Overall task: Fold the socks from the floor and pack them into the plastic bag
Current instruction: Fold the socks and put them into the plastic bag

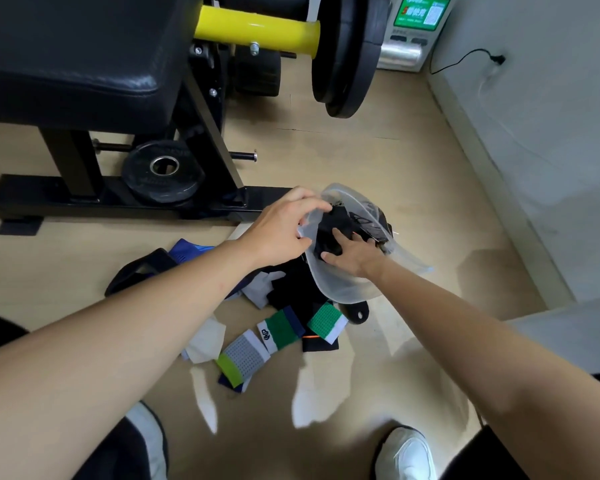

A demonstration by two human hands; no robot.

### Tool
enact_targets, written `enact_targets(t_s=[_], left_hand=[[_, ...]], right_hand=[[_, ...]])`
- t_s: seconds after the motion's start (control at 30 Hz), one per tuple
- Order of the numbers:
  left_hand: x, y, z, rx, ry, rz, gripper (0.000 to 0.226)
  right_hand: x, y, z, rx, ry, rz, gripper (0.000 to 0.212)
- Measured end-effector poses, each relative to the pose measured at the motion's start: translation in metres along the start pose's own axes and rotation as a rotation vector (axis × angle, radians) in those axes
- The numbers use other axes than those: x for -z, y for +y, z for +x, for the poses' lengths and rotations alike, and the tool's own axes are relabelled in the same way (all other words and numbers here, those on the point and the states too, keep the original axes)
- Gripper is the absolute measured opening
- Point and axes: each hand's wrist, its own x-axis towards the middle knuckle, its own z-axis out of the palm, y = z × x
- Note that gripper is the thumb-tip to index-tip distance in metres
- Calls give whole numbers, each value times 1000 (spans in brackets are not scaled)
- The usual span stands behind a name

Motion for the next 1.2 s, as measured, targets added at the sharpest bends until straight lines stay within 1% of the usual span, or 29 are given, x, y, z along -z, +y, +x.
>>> enact_targets(t_s=[0.07, 0.13, 0.27, 0.33, 0.4, 0.43, 0.47, 0.5, 0.57, 0.63, 0.67, 0.73, 0.77, 0.9, 0.97, 1.03, 1.13, 1.2], left_hand=[[0, -2, -9, -10, 5, 26, 52], [0, -5, -20, -29, 27, 64, 43], [3, -8, -46, -102, 120, 172, 31], [2, -9, -59, -89, 128, 210, 28], [0, -11, -70, -35, 98, 246, 25], [-1, -14, -75, 4, 58, 267, 24], [-4, -17, -79, 50, -10, 295, 23], [-7, -21, -83, 90, -104, 328, 22], [-18, -31, -89, 166, -329, 398, 26], [-33, -43, -96, 266, -506, 420, 32], [-41, -48, -99, 316, -550, 421, 33], [-61, -62, -105, 379, -562, 442, 39], [-72, -69, -109, 395, -552, 453, 43], [-113, -90, -117, 443, -479, 424, 56], [-131, -97, -117, 452, -428, 410, 60], [-144, -101, -115, 442, -377, 481, 62], [-153, -108, -113, 456, -354, 550, 66], [-153, -116, -112, 487, -313, 533, 64]], right_hand=[[-3, -3, -15, 76, 38, 31, 85], [-4, -9, -35, 180, 120, 67, 75], [-8, -18, -81, 364, 363, 88, 50], [-15, -20, -102, 438, 469, 103, 41], [-23, -23, -123, 543, 613, 104, 33], [-28, -25, -132, 598, 683, 97, 29], [-35, -27, -139, 648, 712, 87, 25], [-44, -29, -143, 697, 706, 72, 23], [-64, -32, -144, 753, 583, 35, 23], [-87, -34, -137, 698, 404, 32, 22], [-100, -34, -132, 645, 314, 53, 23], [-125, -31, -120, 541, 168, 86, 37], [-136, -28, -115, 510, 123, 65, 43], [-156, -7, -95, 411, 57, -111, 56], [-155, 4, -86, 333, 58, -107, 59], [-154, 13, -79, 272, 57, -79, 58], [-153, 19, -74, 259, -19, -112, 60], [-152, 17, -74, 260, -14, -116, 60]])
